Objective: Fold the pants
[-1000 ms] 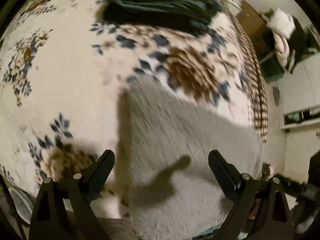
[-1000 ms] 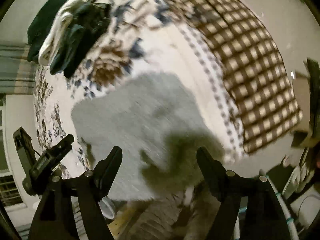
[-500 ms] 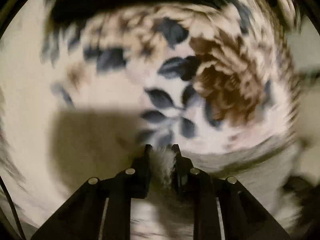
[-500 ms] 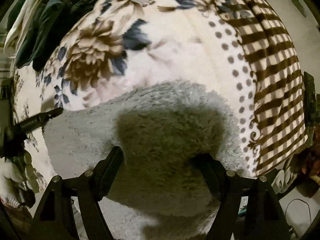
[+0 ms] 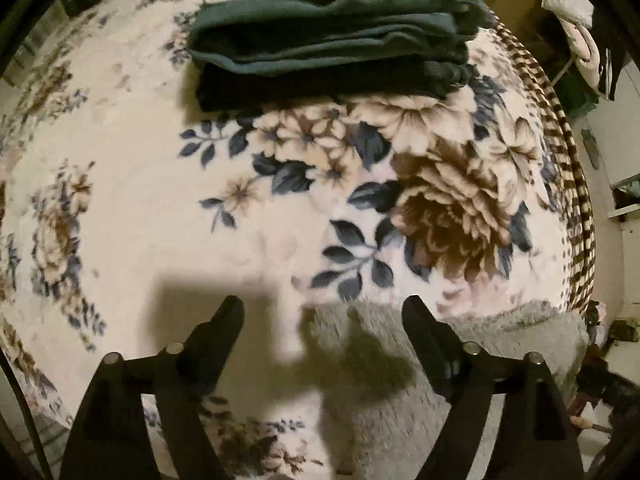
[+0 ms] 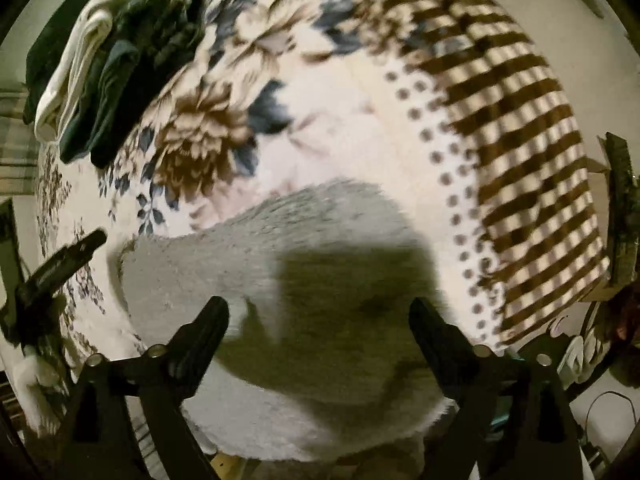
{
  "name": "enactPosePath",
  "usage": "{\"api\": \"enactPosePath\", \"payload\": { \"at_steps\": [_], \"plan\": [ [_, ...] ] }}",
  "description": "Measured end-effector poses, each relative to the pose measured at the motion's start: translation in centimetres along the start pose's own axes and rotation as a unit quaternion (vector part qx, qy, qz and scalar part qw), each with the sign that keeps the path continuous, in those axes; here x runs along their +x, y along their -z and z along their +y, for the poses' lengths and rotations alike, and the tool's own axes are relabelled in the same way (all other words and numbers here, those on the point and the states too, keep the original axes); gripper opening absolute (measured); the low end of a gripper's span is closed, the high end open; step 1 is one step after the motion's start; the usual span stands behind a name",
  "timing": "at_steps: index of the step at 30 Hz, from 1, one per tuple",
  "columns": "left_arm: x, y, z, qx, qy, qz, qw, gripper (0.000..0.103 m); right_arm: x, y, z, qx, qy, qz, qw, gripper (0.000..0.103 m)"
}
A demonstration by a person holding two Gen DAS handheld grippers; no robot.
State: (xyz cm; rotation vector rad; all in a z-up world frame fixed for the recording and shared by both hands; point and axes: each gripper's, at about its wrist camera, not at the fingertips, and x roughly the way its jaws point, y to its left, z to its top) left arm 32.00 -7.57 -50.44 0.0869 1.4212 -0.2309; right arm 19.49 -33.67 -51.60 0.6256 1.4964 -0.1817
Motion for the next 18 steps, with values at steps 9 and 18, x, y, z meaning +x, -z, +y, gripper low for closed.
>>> {"api": "enactPosePath", "payload": {
  "at_steps": [9, 18],
  "plan": [
    [1.0, 1.5, -1.2, -0.018, 0.015, 0.015, 0.9996, 0.101, 3.4, -0.5, -3.8, 0.029, -0.066, 0.045, 0.996, 0.033],
    [1.9, 5.2, -1.8, -0.05, 0.072, 0.024, 0.9958, 0.103, 2.1, -0.3, -7.7, 0.075, -0.103, 0.04, 0.991, 0.052]
  ]
}}
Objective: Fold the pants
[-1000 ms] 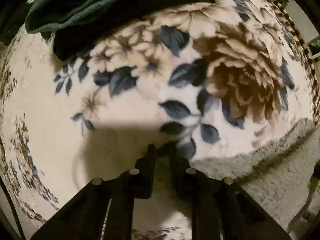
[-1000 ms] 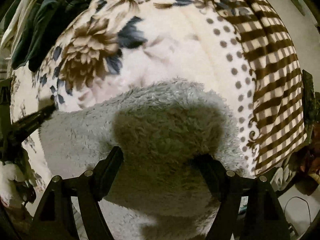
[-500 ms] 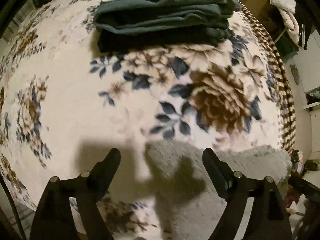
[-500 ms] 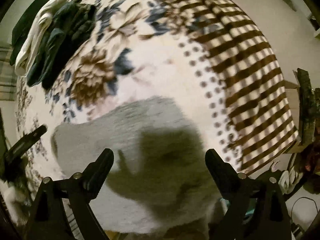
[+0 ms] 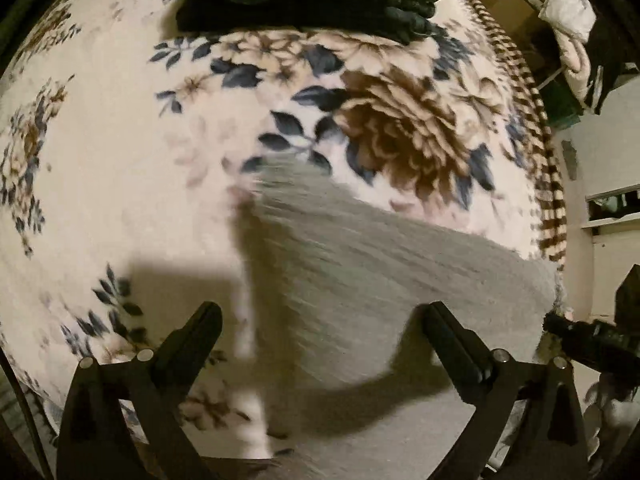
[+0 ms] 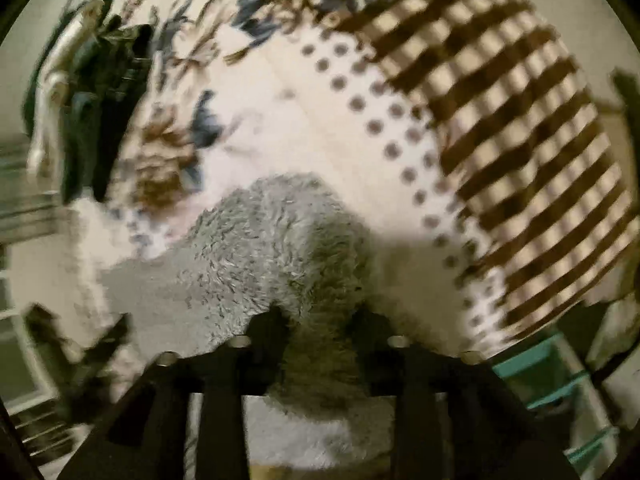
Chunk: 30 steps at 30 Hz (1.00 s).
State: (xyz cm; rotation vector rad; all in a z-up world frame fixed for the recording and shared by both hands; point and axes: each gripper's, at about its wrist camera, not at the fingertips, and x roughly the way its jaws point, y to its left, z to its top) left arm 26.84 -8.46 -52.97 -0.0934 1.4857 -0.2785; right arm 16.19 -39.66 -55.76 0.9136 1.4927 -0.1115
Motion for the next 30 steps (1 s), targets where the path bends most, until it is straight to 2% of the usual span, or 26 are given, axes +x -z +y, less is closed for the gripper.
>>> {"api": "enactPosePath", "payload": {
  "at_steps": [1, 3, 5, 7, 8, 9, 10, 12, 14, 16, 17, 18, 19, 21, 23, 25, 26, 28, 29, 30],
  "plan": [
    [-0.1, 0.4, 0.0, 0.001, -0.001, -0.001, 1.0, 0.103, -0.7, 0.4, 0.0, -0.004, -0.009, -0.005, 1.0, 0.069],
    [-0.3, 1.3, -0.1, -0.004, 0.0, -0.001, 1.0, 0.103, -2.4, 1.8, -0.5, -0.008, -0.012, -0.023, 1.0, 0.08],
    [-0.4, 2.1, 0.0, -0.011, -0.001, -0.001, 0.9999, 0.103, -2.6, 3.3, -1.6, 0.004, -0.008, -0.008, 1.0, 0.08],
    [-0.1, 2.9, -0.1, -0.015, -0.001, 0.001, 0.9999, 0.103, -1.3, 4.8, -2.5, 0.016, -0.02, 0.021, 0.999, 0.079],
    [0.2, 3.2, -0.1, -0.016, -0.005, 0.003, 0.9999, 0.103, -0.4, 5.6, -2.9, 0.015, -0.03, 0.032, 0.999, 0.075],
    [0.5, 3.4, -0.1, -0.016, -0.008, 0.005, 0.9998, 0.103, 0.2, 6.3, -3.5, 0.017, -0.019, 0.032, 0.999, 0.035],
    [0.9, 3.7, 0.0, -0.018, -0.012, 0.006, 0.9997, 0.103, 1.0, 6.7, -4.4, 0.02, 0.011, 0.04, 0.999, 0.015],
    [1.5, 3.9, 0.1, -0.02, -0.01, 0.013, 0.9997, 0.103, 2.7, 7.1, -7.0, 0.063, 0.036, 0.057, 0.996, 0.016],
    [1.8, 4.0, -0.3, -0.019, -0.012, 0.017, 0.9996, 0.103, 3.2, 7.1, -8.3, 0.092, 0.01, 0.081, 0.992, 0.02],
    [1.5, 4.0, -0.6, -0.009, -0.022, 0.01, 0.9997, 0.103, 1.5, 6.8, -6.9, 0.063, 0.004, 0.064, 0.996, 0.044],
    [1.3, 3.9, -0.7, -0.008, -0.025, 0.007, 0.9996, 0.103, -0.1, 6.6, -5.8, 0.042, 0.001, 0.042, 0.998, 0.052],
    [1.1, 3.9, -0.7, -0.009, -0.023, 0.005, 0.9997, 0.103, -1.9, 6.3, -4.5, 0.017, 0.006, 0.012, 1.0, 0.068],
    [1.2, 3.9, -0.6, -0.01, -0.021, 0.005, 0.9997, 0.103, -3.5, 5.9, -3.2, -0.005, 0.007, -0.014, 1.0, 0.079],
    [1.3, 4.0, -0.6, -0.011, -0.022, 0.005, 0.9997, 0.103, -4.8, 4.4, -0.8, -0.049, 0.009, -0.04, 0.998, 0.084],
    [1.4, 3.9, -0.5, -0.008, -0.023, 0.005, 0.9997, 0.103, -3.5, 1.7, 1.9, -0.1, 0.027, -0.024, 0.994, 0.084],
    [1.7, 3.9, -0.4, -0.01, -0.023, 0.004, 0.9997, 0.103, -1.2, -0.9, 3.4, -0.123, 0.049, -0.001, 0.991, 0.084],
    [1.9, 3.9, -0.3, -0.011, -0.023, 0.004, 0.9997, 0.103, 0.6, -2.3, 4.0, -0.134, 0.045, 0.027, 0.99, 0.082],
    [2.1, 3.9, -0.3, -0.015, -0.023, 0.003, 0.9996, 0.103, 2.4, -3.2, 4.5, -0.146, 0.038, 0.056, 0.987, 0.035],
    [2.2, 3.9, -0.1, -0.016, -0.021, 0.002, 0.9996, 0.103, 2.8, -3.8, 5.2, -0.162, 0.056, 0.049, 0.984, 0.03],
    [2.3, 3.9, 0.0, -0.017, -0.015, 0.002, 0.9997, 0.103, 2.4, -4.0, 6.0, -0.183, 0.083, 0.02, 0.979, 0.026]
  ]
}}
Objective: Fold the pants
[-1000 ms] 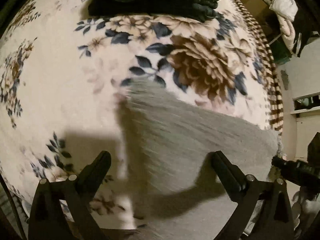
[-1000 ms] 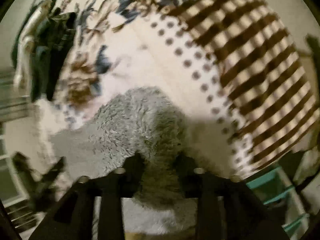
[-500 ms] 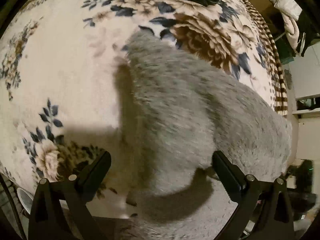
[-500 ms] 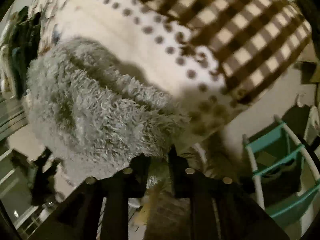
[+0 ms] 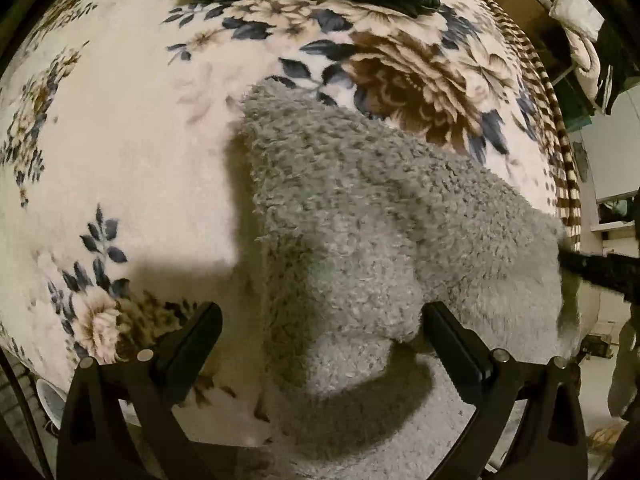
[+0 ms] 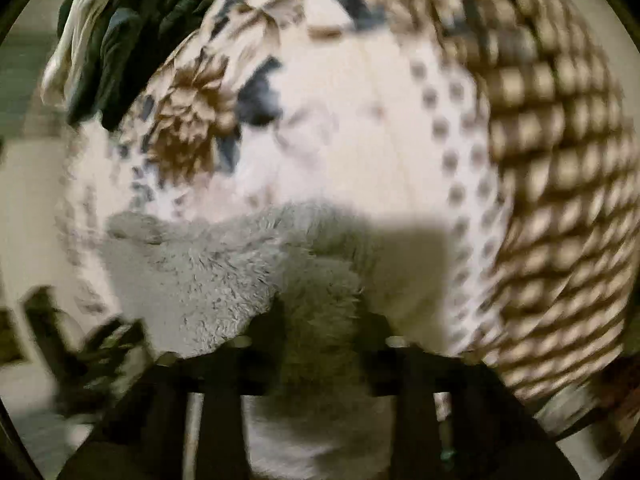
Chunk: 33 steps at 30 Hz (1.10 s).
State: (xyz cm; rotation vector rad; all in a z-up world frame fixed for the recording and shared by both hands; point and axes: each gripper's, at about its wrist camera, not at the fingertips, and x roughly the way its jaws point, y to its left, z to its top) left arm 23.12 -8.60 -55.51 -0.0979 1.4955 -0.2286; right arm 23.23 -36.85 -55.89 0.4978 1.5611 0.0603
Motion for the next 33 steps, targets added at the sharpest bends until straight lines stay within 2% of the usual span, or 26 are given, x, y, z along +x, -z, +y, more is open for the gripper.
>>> {"api": "enactPosePath", "payload": {
  "at_steps": [1, 4, 7, 9, 11, 13, 14, 17, 20, 22, 25, 27, 28, 29, 30, 31, 32, 33],
  "plan": [
    [0.0, 0.0, 0.0, -0.003, 0.006, 0.0, 1.0, 0.103, -0.3, -0.3, 0.0, 0.002, 0.009, -0.015, 1.0, 0.025],
    [0.1, -0.1, -0.2, -0.007, 0.027, -0.001, 0.9996, 0.103, -0.7, -1.1, -2.4, 0.067, 0.014, -0.042, 0.997, 0.024],
    [-0.3, -0.1, -0.5, -0.009, 0.029, -0.005, 0.9995, 0.103, 0.4, -1.1, -2.6, 0.075, 0.008, -0.039, 0.996, 0.025],
    [-1.1, 0.0, -0.2, -0.016, 0.044, -0.015, 0.9988, 0.103, 0.4, -1.1, -2.4, 0.067, -0.003, -0.036, 0.997, 0.029],
    [-2.0, 0.3, 0.5, -0.028, 0.066, -0.025, 0.9971, 0.103, -0.3, -0.6, -2.5, 0.064, -0.03, -0.025, 0.997, 0.043],
    [-2.2, 0.8, 1.1, -0.042, 0.083, -0.027, 0.9953, 0.103, -1.4, 0.6, -3.0, 0.062, -0.07, -0.023, 0.995, 0.102],
    [-2.1, 1.0, 1.4, -0.047, 0.091, -0.026, 0.9944, 0.103, -1.5, 1.3, -3.1, 0.06, -0.082, -0.023, 0.995, 0.103],
    [-0.4, 1.6, 2.1, -0.063, 0.111, -0.013, 0.9917, 0.103, -0.1, 3.1, -3.7, 0.058, -0.114, 0.001, 0.992, 0.103],
    [1.6, 1.9, 2.4, -0.079, 0.139, 0.0, 0.9872, 0.103, 4.0, 4.7, -5.0, 0.077, -0.166, 0.051, 0.982, 0.103],
    [2.8, 1.9, 2.6, -0.088, 0.162, 0.012, 0.9829, 0.103, 6.9, 5.4, -5.7, 0.097, -0.212, 0.076, 0.97, 0.103],
    [4.4, 1.9, 3.5, -0.109, 0.21, 0.029, 0.9712, 0.103, 9.5, 5.9, -6.1, 0.126, -0.264, 0.084, 0.952, 0.103],
    [4.9, 1.9, 4.1, -0.121, 0.239, 0.038, 0.9627, 0.102, 9.9, 6.1, -6.2, 0.137, -0.279, 0.076, 0.948, 0.103],
    [4.6, 1.8, 4.2, -0.119, 0.247, 0.035, 0.9611, 0.093, 9.8, 6.2, -6.2, 0.138, -0.278, 0.066, 0.948, 0.1],
    [4.0, 1.8, 4.1, -0.11, 0.252, 0.027, 0.9611, 0.078, 9.6, 6.3, -6.0, 0.139, -0.278, 0.058, 0.949, 0.096],
    [3.4, 1.7, 3.9, -0.099, 0.25, 0.021, 0.963, 0.072, 9.2, 6.4, -5.8, 0.139, -0.28, 0.052, 0.948, 0.083],
    [3.0, 1.6, 3.7, -0.091, 0.254, 0.02, 0.9627, 0.058, 8.5, 6.6, -5.6, 0.14, -0.274, 0.045, 0.95, 0.071],
    [2.3, 1.5, 3.5, -0.08, 0.263, 0.017, 0.9615, 0.048, 7.9, 6.7, -5.4, 0.14, -0.269, 0.039, 0.952, 0.067],
    [1.6, 1.5, 3.4, -0.073, 0.265, 0.014, 0.9613, 0.046, 7.1, 6.9, -5.1, 0.142, -0.264, 0.03, 0.954, 0.061]
  ]
}}
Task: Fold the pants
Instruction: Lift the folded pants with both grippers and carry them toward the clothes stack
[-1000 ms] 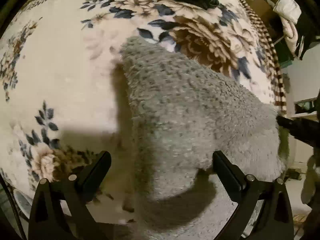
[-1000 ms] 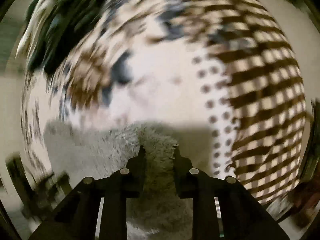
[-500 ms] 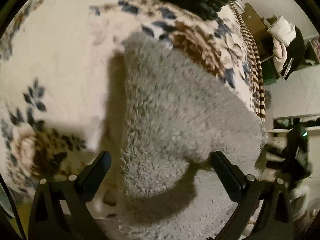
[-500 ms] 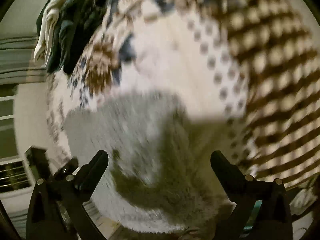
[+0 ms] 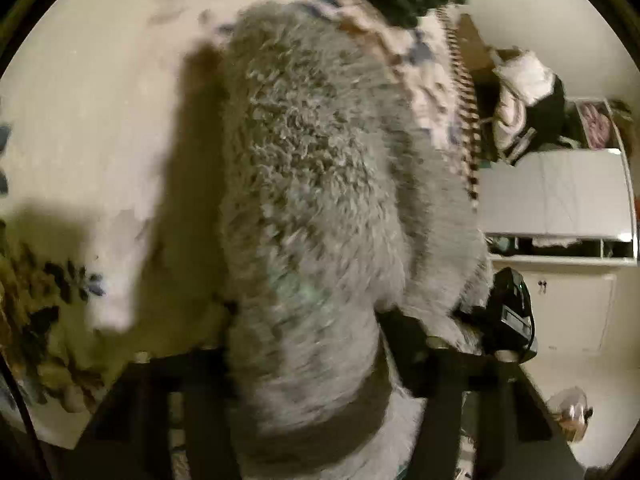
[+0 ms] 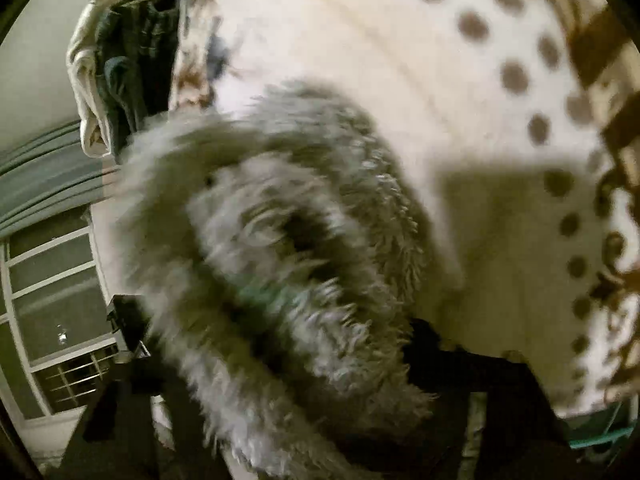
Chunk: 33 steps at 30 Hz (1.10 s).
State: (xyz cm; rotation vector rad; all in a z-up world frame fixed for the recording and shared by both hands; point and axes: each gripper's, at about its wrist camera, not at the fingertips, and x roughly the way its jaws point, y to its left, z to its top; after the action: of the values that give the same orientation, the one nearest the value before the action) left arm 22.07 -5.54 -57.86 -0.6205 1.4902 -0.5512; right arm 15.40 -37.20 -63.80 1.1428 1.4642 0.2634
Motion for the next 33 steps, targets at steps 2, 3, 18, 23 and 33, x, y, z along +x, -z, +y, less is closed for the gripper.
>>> {"api": "enactPosePath", "payload": {
  "at_steps": [2, 3, 18, 23, 33],
  "plan": [
    [-1.1, -0.1, -0.9, 0.012, 0.007, 0.0, 0.9999, 0.041, -1.1, 0.7, 1.0, 0.0, 0.005, -0.013, 1.0, 0.058],
    [-1.7, -0.3, -1.4, 0.017, 0.01, -0.001, 0.9998, 0.041, -1.9, 1.0, 1.6, 0.0, 0.006, -0.019, 1.0, 0.056],
    [-17.6, -13.1, -10.6, 0.079, -0.004, -0.065, 0.9947, 0.041, -10.3, -0.4, 25.7, -0.059, -0.002, -0.095, 0.994, 0.056],
    [-20.8, -24.0, -13.8, 0.087, -0.018, -0.099, 0.9911, 0.042, -10.4, -9.0, 36.4, -0.093, -0.012, -0.113, 0.989, 0.056],
    [-17.2, -41.4, -12.5, 0.051, -0.074, -0.108, 0.99, 0.052, -5.2, -28.1, 46.8, -0.116, 0.01, -0.085, 0.99, 0.06]
  ]
}}
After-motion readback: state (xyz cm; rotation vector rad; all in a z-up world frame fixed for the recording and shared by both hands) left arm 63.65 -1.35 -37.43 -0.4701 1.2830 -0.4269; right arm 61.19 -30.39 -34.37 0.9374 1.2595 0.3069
